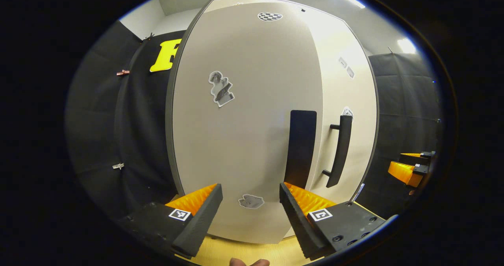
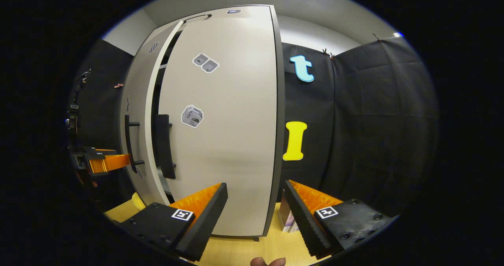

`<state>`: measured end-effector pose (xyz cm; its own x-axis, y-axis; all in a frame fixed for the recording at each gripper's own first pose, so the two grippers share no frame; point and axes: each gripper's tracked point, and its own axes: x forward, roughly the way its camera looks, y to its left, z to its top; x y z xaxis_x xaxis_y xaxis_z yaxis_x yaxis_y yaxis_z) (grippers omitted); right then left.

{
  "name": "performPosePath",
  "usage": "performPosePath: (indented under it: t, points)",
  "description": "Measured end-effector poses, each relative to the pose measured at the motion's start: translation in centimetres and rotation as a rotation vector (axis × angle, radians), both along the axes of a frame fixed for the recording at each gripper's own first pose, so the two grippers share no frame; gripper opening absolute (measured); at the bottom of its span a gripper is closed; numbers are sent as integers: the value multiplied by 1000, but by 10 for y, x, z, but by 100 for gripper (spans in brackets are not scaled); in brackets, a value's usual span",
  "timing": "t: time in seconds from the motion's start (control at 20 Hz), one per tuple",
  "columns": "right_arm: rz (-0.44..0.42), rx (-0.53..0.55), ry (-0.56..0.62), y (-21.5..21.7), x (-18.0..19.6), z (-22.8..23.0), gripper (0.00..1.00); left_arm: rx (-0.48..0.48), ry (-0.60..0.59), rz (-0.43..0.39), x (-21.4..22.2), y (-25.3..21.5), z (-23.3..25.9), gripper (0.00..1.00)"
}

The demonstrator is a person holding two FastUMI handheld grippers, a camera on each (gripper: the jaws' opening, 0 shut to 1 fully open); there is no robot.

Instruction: Grasp the bottle in the cabinet with the left hand and place it on the coaster, then close the right door with the right hand and the left door with the left hand.

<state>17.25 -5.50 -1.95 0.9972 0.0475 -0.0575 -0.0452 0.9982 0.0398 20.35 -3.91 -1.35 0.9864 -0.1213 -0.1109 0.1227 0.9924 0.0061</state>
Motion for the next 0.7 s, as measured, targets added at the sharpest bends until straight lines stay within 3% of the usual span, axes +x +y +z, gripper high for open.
performPosePath:
  t: [0.1,0.3,0.35,0.4,0.7]
  points:
    - [-2,3,8,-3,9,-5,100,-4,-5,6,5,-2,-1,89]
    - [-3,0,21,-7,25,-16,96,-13,-17,11,15,-7,-1,93]
    - [-2,0,23,-8,29,-18,96,-18,-19,13,16,-8,-2,89]
    - [-3,0,23,-9,34,-20,96,-18,-19,15,17,-9,-3,94]
    - [-7,0,24,-9,41,-24,96,3,-18,20,14,-6,-1,94]
